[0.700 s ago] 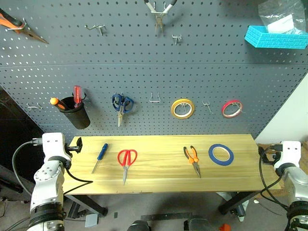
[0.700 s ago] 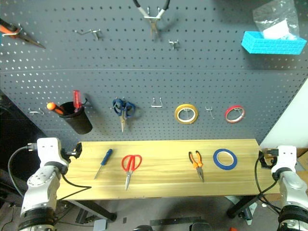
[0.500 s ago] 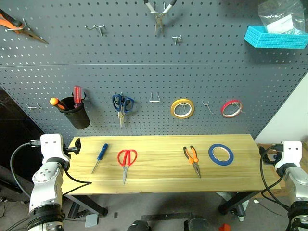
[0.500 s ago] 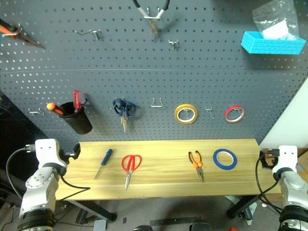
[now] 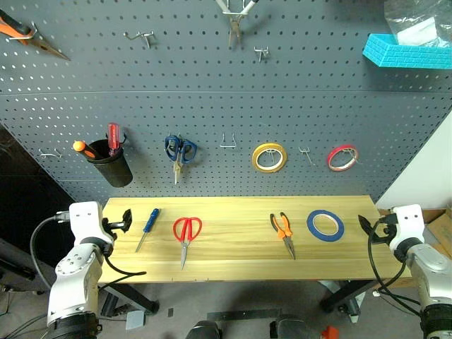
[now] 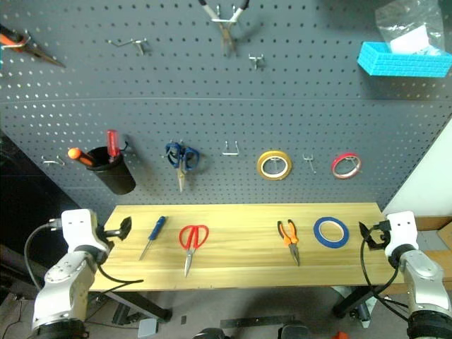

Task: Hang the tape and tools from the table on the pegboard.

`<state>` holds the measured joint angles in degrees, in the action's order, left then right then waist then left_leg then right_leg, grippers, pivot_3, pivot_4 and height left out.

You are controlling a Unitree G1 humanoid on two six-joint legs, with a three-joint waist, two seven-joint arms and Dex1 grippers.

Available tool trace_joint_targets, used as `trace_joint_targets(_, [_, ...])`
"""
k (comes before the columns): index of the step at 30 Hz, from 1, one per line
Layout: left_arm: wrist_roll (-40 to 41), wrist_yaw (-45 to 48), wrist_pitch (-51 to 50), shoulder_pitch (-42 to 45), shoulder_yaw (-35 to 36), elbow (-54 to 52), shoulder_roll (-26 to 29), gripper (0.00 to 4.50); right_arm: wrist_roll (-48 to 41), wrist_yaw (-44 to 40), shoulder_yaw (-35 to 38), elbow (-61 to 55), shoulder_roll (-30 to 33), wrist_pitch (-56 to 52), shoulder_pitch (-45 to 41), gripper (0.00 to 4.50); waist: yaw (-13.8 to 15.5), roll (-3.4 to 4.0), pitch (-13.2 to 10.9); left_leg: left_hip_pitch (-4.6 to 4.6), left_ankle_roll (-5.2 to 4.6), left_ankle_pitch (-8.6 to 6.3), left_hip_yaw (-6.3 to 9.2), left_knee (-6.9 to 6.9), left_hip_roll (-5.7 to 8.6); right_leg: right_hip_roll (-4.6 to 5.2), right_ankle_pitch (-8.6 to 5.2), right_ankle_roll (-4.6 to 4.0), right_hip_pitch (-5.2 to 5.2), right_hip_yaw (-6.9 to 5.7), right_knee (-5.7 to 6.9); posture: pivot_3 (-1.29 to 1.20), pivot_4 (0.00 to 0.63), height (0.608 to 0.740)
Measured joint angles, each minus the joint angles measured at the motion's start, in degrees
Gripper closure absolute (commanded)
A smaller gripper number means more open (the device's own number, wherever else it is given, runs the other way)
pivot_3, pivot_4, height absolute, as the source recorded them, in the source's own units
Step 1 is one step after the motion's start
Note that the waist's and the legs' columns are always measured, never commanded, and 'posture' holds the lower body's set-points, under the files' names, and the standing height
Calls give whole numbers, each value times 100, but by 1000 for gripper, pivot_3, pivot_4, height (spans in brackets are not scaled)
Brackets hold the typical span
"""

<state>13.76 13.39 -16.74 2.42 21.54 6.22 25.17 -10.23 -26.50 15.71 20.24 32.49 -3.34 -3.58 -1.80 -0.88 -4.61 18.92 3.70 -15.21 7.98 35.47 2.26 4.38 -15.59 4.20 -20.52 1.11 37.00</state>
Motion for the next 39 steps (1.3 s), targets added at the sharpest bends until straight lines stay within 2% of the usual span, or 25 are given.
trace_joint_targets(4, [-87, 471, 249, 12, -541, -461, 33, 18, 9, -224, -337, -950, 13, -577, 162, 0, -3, 11, -123, 2, 0, -2, -3, 0, 0, 0, 0, 0, -1, 1, -2, -69, 138, 740])
trace_joint_targets(8, [-81, 1496, 191, 115, -1364, -947, 420, 18, 126, -476, -840, -1566, 160, -1230, 164, 0, -12, 12, -317, 15, 0, -4, -6, 0, -2, 0, 0, 0, -15, 1, -2, -84, 169, 740])
trace_joint_targets(13, [208, 2745, -153, 562, -2130, -1494, 819, 18, 231, -785, -1324, -1803, 266, -1831, -304, 0, -76, 26, -494, 128, -3, -5, -4, 39, -6, -7, 26, -33, -121, -3, 14, -108, 217, 740])
trace_joint_targets(17, [319, 3371, -394, 976, -2420, -1536, 968, 18, 311, -955, -1700, -1708, 250, -2097, -775, 0, -165, 17, -644, 182, -11, -9, -4, 57, -6, -6, 29, -32, -166, -3, 16, -117, 250, 740])
trace_joint_targets(25, [133, 3877, -293, 1666, -2848, -1109, 979, 18, 897, -793, -2203, 126, 25, -2359, -2034, 0, -231, -1, -931, 205, -20, -14, -9, 60, -5, -4, 35, -34, -188, -3, 17, -92, 279, 740])
trace_joint_targets(29, [88, 3977, -261, 1723, -2925, -1009, 936, 18, 1149, -801, -2394, 1045, -56, -2150, -2421, 0, -252, -12, -950, 227, -32, -22, -15, 59, -6, -1, 36, -34, -211, -7, 16, -85, 280, 740])
trace_joint_targets(33, [89, 4114, -258, 1757, -2997, -1010, 934, 18, 1263, -935, -2493, 1853, -197, -1934, -2845, 0, -297, -12, -951, 294, -26, -18, -20, 79, -4, 3, 47, -30, -277, -6, 23, -81, 278, 740])
trace_joint_targets(36, [87, 4184, -235, 1761, -3033, -1013, 899, 0, 1376, -1080, -2592, 2343, -239, -1734, -3139, 603, -300, -13, -952, 296, -31, -22, -21, 94, -4, 3, 55, -29, -276, -5, 26, -82, 275, 740])
trace_joint_targets(39, [54, 4238, -157, 1770, -3066, -1014, 884, 0, 1518, -1206, -2730, 2680, -276, -1518, -3336, 1567, -300, -13, -952, 296, -33, -22, -21, 121, -3, 1, 63, -24, -270, -3, 37, -86, 269, 740])
